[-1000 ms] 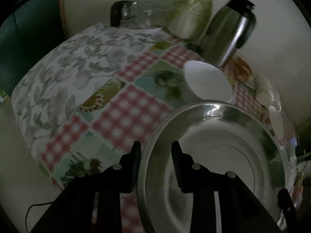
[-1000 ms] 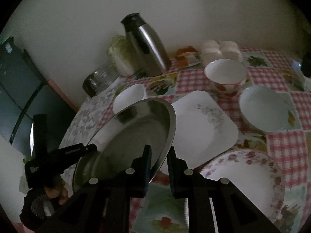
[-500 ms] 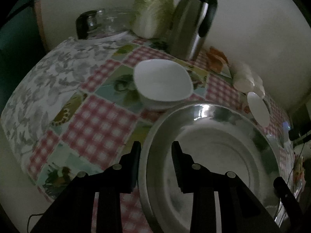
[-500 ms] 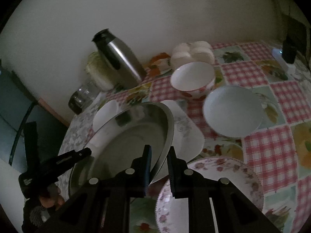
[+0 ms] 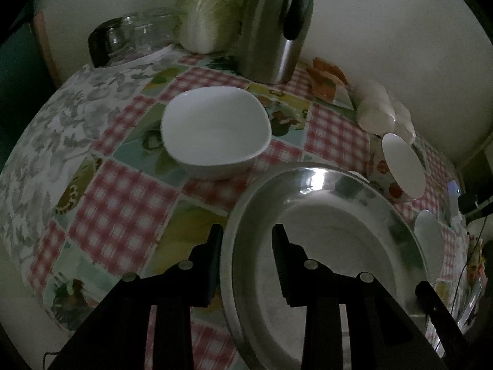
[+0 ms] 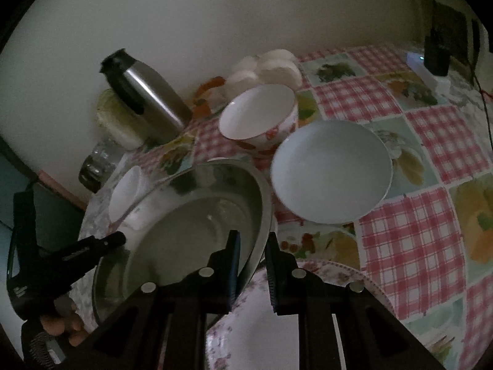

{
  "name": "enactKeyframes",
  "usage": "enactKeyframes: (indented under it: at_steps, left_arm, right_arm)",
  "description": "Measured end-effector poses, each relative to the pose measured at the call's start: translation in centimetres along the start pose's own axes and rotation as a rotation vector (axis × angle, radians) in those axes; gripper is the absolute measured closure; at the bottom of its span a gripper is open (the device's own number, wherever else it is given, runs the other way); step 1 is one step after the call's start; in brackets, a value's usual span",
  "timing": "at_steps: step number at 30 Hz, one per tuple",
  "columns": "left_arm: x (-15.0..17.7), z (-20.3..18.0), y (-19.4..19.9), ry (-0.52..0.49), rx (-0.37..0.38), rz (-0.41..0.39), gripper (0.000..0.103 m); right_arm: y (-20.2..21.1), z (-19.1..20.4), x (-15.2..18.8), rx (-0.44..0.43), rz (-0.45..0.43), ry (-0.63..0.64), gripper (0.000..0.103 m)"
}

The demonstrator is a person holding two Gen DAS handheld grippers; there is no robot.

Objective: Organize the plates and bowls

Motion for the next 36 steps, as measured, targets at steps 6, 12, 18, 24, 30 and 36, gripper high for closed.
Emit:
enactKeyframes:
  at_steps: [6,12,18,24,30,36]
  left_arm:
    - [-0.7,-0.6,-0.5,-0.022,-0.012,-0.010,0.069]
    - [-1.2,-0.5,-0.6,-0.027,-0.007,-0.025,0.069]
    - [-1.3,-0.3,-1.3,-0.030,-0.009,-0.010,0.069]
    - [-1.1,0.1,-2.2,-0.027,-0.002,0.019,0.069]
    - [-1.1,0.2,-2.2,-0.025,0.007,0.022,0.069]
    - [-1.0,0.1,-1.2,-0.040,0.013,0.009,0.061]
  right_arm:
    - [-0.6,-0.1,-0.7,0.043,-0.008,0.013,0.086]
    - [-1.3,0.1,-0.9,0.082,-0.008,0.031,0.086]
    - [-2.3,0.1,-1.0,0.116,0.005,0.047,0.086]
    - [-3.1,0.2,-1.0,0.135,0.018,0.063,0.086]
    - [-3.2,0.4,-0.9,0.159,0.022,0.079,0.086]
    - [-2.5,0.3,-1.0,0.158,0.018,0.061,0.083]
Point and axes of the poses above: each gripper's, at about its wrist camera, not at the fingertips, and y roughly against the way its jaws point, z to its left, x to its underside, the point moved 4 cm from there along -y, roughly the way its jaws point, and after that the axes turned 15 degrees about z, right-handed, at the moved point
